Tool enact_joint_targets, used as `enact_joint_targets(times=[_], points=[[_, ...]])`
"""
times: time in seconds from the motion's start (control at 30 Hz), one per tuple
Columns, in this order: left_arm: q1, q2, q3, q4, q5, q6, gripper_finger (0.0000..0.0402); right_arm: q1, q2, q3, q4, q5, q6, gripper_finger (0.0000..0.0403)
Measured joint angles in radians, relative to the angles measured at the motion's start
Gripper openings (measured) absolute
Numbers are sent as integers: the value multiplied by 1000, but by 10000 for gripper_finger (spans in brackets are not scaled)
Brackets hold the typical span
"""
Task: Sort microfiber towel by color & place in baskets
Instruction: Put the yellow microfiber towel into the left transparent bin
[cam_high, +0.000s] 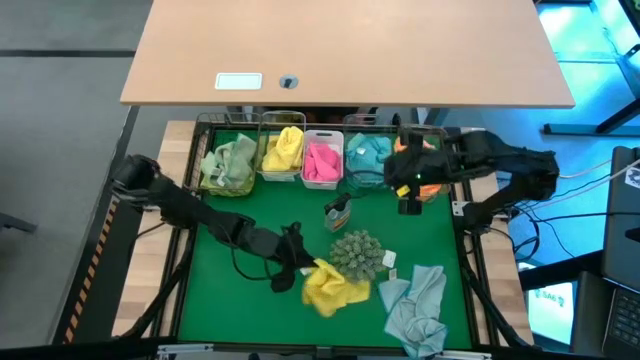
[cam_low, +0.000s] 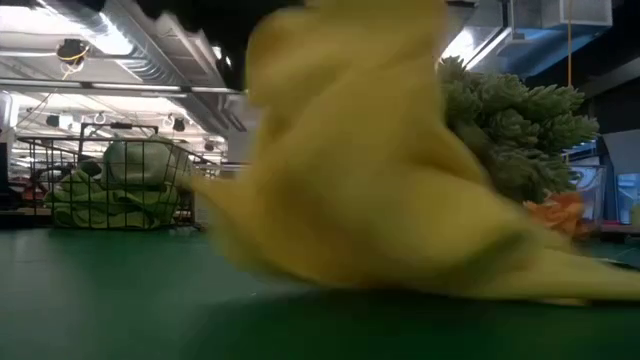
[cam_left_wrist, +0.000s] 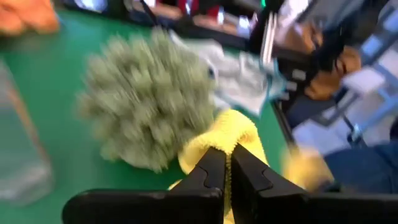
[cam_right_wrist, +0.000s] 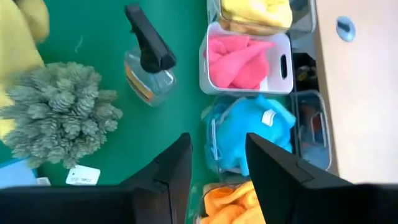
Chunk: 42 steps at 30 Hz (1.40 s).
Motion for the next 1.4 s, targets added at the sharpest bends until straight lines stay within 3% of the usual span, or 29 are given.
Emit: enact_joint_targets(times=[0.23,0.53,0.93,1.4], points=[[1,-195,0,-61,-157,4,0,53,-161,-344,164,12,130,150],[13,-420,0,-62,-321,206,0,120,-268,-578,226,5,326,150],[151,-635,0,32,-395,452,0,177,-274,-679,330,4,379,150],[450,-699,0,127,-390,560,0,174,-274,-730,359,4,379,150]])
